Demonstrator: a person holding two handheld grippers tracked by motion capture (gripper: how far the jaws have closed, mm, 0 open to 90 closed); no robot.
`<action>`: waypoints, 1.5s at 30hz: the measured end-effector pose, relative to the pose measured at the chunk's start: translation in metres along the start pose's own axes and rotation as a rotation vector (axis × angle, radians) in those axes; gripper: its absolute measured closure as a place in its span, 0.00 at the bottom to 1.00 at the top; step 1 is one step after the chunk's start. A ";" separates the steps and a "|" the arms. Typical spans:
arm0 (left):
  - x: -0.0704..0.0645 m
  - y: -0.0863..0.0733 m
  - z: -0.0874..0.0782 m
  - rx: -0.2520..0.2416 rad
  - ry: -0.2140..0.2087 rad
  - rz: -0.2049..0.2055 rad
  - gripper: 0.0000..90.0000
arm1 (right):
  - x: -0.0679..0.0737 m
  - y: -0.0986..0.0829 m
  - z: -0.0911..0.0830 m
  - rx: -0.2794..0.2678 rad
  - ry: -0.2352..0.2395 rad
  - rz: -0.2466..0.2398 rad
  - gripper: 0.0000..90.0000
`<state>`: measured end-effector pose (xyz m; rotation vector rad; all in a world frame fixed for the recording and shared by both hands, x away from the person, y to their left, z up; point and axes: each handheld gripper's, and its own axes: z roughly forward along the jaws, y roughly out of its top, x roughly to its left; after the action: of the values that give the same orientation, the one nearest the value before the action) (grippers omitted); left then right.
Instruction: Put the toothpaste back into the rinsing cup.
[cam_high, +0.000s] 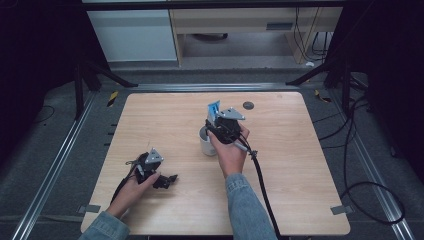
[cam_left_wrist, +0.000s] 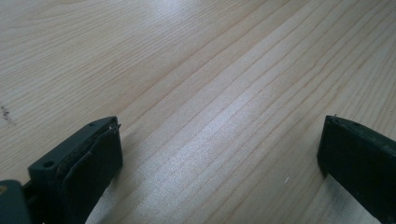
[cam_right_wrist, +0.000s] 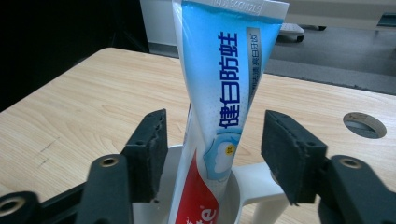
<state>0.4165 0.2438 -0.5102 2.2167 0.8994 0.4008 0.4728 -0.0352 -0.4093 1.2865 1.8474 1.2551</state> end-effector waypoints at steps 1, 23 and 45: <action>0.000 0.000 0.000 0.000 0.000 0.000 0.00 | 0.000 0.000 0.000 0.001 -0.003 -0.006 0.43; 0.000 0.000 0.000 0.000 0.000 0.000 0.00 | -0.005 0.006 -0.011 0.134 0.019 -0.084 0.15; -0.001 0.001 0.001 0.000 0.001 -0.001 0.00 | -0.019 0.000 -0.033 0.236 -0.012 -0.169 0.07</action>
<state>0.4163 0.2425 -0.5102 2.2163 0.9011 0.4015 0.4525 -0.0652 -0.3971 1.2227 2.0964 0.9618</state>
